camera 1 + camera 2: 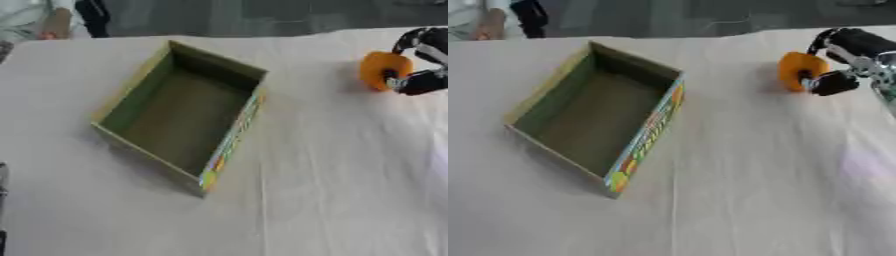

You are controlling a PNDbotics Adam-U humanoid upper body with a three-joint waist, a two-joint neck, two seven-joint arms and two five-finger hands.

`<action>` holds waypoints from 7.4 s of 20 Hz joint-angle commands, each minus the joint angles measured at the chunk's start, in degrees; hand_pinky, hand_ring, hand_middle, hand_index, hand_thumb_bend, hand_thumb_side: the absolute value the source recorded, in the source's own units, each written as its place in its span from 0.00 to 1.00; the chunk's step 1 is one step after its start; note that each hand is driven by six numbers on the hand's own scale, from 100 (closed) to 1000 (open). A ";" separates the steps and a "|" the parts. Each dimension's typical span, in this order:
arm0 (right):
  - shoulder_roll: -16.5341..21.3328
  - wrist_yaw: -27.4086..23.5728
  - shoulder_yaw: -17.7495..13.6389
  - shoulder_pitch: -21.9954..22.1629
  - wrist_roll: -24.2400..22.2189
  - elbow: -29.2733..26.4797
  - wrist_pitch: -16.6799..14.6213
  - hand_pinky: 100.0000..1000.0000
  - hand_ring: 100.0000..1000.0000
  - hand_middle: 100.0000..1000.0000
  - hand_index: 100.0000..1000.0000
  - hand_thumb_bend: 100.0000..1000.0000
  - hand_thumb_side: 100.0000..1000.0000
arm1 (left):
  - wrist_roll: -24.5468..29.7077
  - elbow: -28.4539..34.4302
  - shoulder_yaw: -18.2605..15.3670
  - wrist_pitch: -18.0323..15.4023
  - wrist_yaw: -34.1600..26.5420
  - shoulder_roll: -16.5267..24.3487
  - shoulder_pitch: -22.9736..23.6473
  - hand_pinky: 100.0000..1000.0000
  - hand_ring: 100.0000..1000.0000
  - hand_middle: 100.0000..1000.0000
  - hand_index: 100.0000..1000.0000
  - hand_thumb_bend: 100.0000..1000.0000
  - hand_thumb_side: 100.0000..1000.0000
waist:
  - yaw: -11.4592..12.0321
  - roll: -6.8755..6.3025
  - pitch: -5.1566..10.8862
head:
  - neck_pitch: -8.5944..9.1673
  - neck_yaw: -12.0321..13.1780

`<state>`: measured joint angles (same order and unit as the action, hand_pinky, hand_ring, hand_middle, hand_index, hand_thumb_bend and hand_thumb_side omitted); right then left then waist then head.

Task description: Pick up objects on the table and place them in the box.

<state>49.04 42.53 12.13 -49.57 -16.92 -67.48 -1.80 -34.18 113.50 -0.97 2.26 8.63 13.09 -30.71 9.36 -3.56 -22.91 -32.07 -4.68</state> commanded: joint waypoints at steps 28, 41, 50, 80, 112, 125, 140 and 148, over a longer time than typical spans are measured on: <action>3.06 -4.31 1.13 -1.05 5.27 -8.89 5.16 0.74 0.72 0.37 0.38 0.00 0.40 | -0.50 1.09 -0.56 -0.11 0.40 1.21 0.18 0.59 0.57 0.49 0.76 0.00 0.94 | -0.48 1.85 5.40 | -1.17 0.49; -0.16 -8.38 3.90 -6.88 5.56 -11.67 6.28 0.73 0.70 0.34 0.36 0.00 0.38 | -0.24 1.09 -0.34 -0.29 0.42 1.21 0.32 0.59 0.57 0.50 0.76 0.00 0.92 | 0.44 2.82 7.54 | -3.34 -0.86; -5.62 -11.43 5.84 -11.45 3.86 -12.54 7.08 0.72 0.70 0.34 0.35 0.00 0.38 | 0.10 1.09 -0.06 -0.40 0.26 1.08 0.21 0.59 0.57 0.50 0.76 0.00 0.92 | 1.60 3.31 8.94 | -4.03 -1.73; -23.31 -8.15 10.55 -11.00 6.99 -1.41 7.72 0.72 0.71 0.32 0.34 0.00 0.38 | -0.43 1.09 0.14 -3.06 -0.19 -0.33 -2.15 0.59 0.57 0.50 0.75 0.01 0.90 | 5.93 3.60 7.28 | -3.37 -4.36; -18.14 -12.26 6.36 -9.39 2.82 -17.98 9.74 0.86 0.95 0.84 0.89 0.00 0.61 | -1.04 1.09 -0.47 -2.65 -0.05 -0.05 -0.85 0.58 0.57 0.50 0.75 0.03 0.91 | 3.95 3.41 8.84 | -3.36 -3.47; -7.59 -19.79 0.88 3.57 19.10 -44.18 12.82 0.86 0.97 0.93 0.98 0.00 0.74 | -1.32 1.09 -1.02 -1.81 0.57 0.85 1.07 0.58 0.57 0.50 0.75 0.04 0.91 | 0.03 2.17 10.51 | -4.63 -1.54; -2.13 -14.50 -2.16 23.14 29.00 -47.11 7.24 0.90 0.99 0.94 0.97 0.00 0.81 | -0.74 1.09 -0.48 -1.38 1.10 1.53 1.91 0.58 0.57 0.50 0.76 0.04 0.92 | -3.76 1.23 11.45 | -6.64 0.84; -5.11 -8.83 1.79 30.54 27.38 -47.11 6.01 0.91 0.99 0.94 0.96 0.00 0.82 | -0.35 1.09 -0.14 -1.33 1.01 1.17 1.96 0.58 0.57 0.50 0.76 0.04 0.92 | -3.29 0.90 11.37 | -5.70 -0.30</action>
<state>43.38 32.42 13.71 -18.60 10.94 -113.48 4.58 -34.76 113.51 -1.23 0.96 9.66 13.16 -28.27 5.98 -2.74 -12.54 -38.14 -4.73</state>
